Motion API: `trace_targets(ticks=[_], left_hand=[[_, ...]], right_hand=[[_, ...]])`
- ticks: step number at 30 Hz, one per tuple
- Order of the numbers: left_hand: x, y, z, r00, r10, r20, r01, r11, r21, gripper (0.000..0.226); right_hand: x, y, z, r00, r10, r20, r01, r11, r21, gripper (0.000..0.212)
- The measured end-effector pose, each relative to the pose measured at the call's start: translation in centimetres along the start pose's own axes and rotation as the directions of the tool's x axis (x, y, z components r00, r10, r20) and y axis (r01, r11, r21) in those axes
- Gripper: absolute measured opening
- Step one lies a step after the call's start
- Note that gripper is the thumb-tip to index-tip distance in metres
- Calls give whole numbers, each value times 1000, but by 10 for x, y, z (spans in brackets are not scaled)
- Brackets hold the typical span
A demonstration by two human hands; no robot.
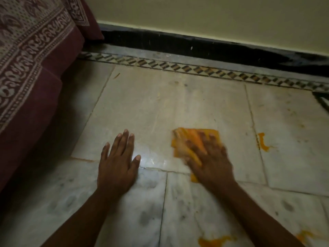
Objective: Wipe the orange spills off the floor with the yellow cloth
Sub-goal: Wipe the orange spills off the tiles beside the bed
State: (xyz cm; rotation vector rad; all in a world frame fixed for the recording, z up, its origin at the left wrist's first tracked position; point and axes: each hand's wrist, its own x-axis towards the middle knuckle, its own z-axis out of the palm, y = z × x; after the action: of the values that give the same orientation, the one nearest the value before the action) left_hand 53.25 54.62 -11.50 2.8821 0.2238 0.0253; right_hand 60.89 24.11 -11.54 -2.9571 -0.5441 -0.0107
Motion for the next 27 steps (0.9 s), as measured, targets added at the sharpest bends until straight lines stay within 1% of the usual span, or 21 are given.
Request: trace_targets(ticks=[2,4,5,6,7,8,10,11,12,13,14,15,16,18,20,21,22,24,25,26,27], left_hand=[[3,-1,0,1000,-2,-14,2,1000,7,72],[3,0,3,1000,-6,-6,6,999,37,71],[2,1,4,1000,-8,-4,8,999,54,71],[2,1,4,1000,-7,-2,8,997,72,71],[2,1,4,1000,-11,6,10,997,80,70],[2,0,4,1000,-14,15,12,997,82,70],[0,2,0,1000,-15,20,14,997,71,71],[-1,3,-1,1000,-17,24,16,998,56,73],[-2,3,-2,999,-14,34,12,999,42,75],[-5,4,-2,999,3,42,-4,999,33,77],[-9,4,-1,999,20,48,-21,999,31,79],[-13,3,0,998,38,55,-40,998,38,80],[-14,3,0,997,56,61,-59,997,46,81],[-25,4,3,994,85,63,-89,994,64,82],[-39,7,5,994,93,57,-95,994,51,82],[-48,10,6,994,92,59,-94,995,31,82],[-59,15,7,994,95,58,-95,995,12,82],[-80,24,2,993,105,50,-105,994,-9,82],[-87,25,4,993,108,52,-108,994,-14,82],[-92,25,5,993,109,42,-108,994,-16,82],[-94,23,7,994,108,28,-108,994,-13,81]], right_hand=[[12,31,-7,988,150,-37,-151,988,-18,68],[48,32,-4,937,344,-55,-344,939,11,67],[64,22,0,908,417,-53,-415,909,42,67],[73,10,5,884,464,-53,-460,885,76,67],[73,-3,10,879,470,-77,-463,881,93,68],[62,-15,15,896,429,-113,-422,903,82,68],[12,-32,16,957,233,-172,-232,972,24,65],[-19,-34,15,979,126,-160,-126,992,5,63],[-47,-29,12,991,50,-124,-50,999,5,62],[-73,-19,7,996,19,-88,-19,1000,-5,63],[-89,-6,1,997,37,-61,-38,999,-15,64],[-93,9,0,993,97,-62,-98,995,-28,65],[-86,21,-5,980,190,-64,-193,981,-35,67],[-56,28,-10,915,397,-72,-397,918,4,70],[-21,10,-10,853,521,31,-522,849,80,69],[-11,-3,-8,844,531,79,-537,838,101,69],[-11,-17,-3,869,489,75,-494,863,103,68],[-40,-46,-1,953,294,-72,-289,954,75,63],[-64,-56,3,974,196,-111,-189,980,68,62],[-90,-60,3,987,109,-117,-102,993,66,61],[-113,-56,5,993,56,-101,-50,997,60,60]])
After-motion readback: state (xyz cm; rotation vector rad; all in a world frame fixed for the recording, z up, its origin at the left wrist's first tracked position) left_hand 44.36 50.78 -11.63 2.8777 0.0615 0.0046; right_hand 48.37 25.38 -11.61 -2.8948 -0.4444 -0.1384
